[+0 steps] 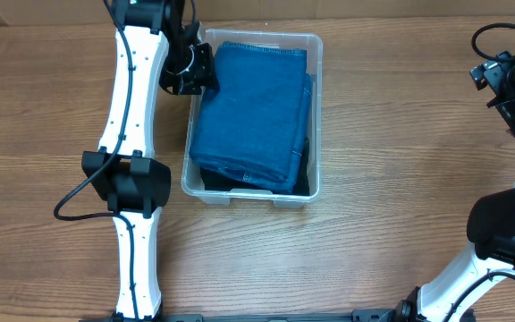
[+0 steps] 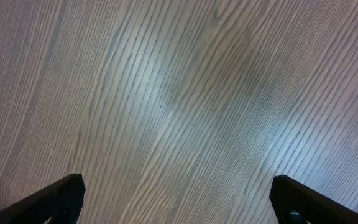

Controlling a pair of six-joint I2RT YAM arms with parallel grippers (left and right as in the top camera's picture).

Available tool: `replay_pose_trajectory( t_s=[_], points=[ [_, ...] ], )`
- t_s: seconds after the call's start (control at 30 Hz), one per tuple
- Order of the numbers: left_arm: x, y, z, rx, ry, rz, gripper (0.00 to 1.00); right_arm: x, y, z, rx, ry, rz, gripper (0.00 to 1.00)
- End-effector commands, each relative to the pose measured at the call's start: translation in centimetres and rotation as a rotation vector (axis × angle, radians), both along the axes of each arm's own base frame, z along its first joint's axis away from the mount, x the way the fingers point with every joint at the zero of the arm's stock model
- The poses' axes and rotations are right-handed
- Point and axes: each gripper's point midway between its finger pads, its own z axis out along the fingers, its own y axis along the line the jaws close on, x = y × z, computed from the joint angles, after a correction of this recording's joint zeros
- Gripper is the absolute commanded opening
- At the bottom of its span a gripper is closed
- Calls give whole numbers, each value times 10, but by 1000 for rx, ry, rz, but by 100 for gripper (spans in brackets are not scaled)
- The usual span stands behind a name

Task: Pack container
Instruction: 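Lay the teal towel flat on top of the bin contents, then press the teal towel down into the bin with the left gripper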

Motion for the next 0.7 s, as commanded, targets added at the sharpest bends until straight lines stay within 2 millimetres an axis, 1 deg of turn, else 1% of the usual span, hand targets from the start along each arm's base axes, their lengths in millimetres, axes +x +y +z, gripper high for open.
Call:
replay_pose_trajectory(
  t_s=[0.0,0.07,0.2,0.23,0.3,0.37,0.4,0.5,0.53,0.6,0.63,0.67],
  points=[
    [-14,-11,-12,24,61,-8,40,-2,2,10,-11,-26,-1,100],
    [-19,-18,-28,31,97,-25,23,-2,2,10,-10,-26,-1,100],
    [-27,-23,-58,43,159,-39,23,-2,2,10,-11,-26,-1,100],
    [-28,-24,-62,45,166,-41,22,-2,2,10,-10,-26,-1,100],
    [-25,-25,-61,42,151,-42,23,-2,2,10,-10,-26,-1,100],
    [-17,-23,-53,35,115,-42,24,-2,2,10,-11,-26,-1,100],
    [-11,-21,-44,28,83,-42,26,-2,2,10,-10,-26,-1,100],
    [13,-21,2,-4,-88,-41,28,-2,2,10,-10,-26,-1,100],
    [18,-22,15,-12,-132,-41,27,-2,2,10,-10,-26,-1,100],
    [25,-28,34,-24,-206,-48,23,-2,2,10,-10,-26,-1,100],
    [28,-31,39,-28,-229,-53,18,-2,2,10,-10,-26,-1,100],
    [29,-33,39,-30,-235,-56,18,-2,2,10,-11,-26,-1,100]
  ],
)
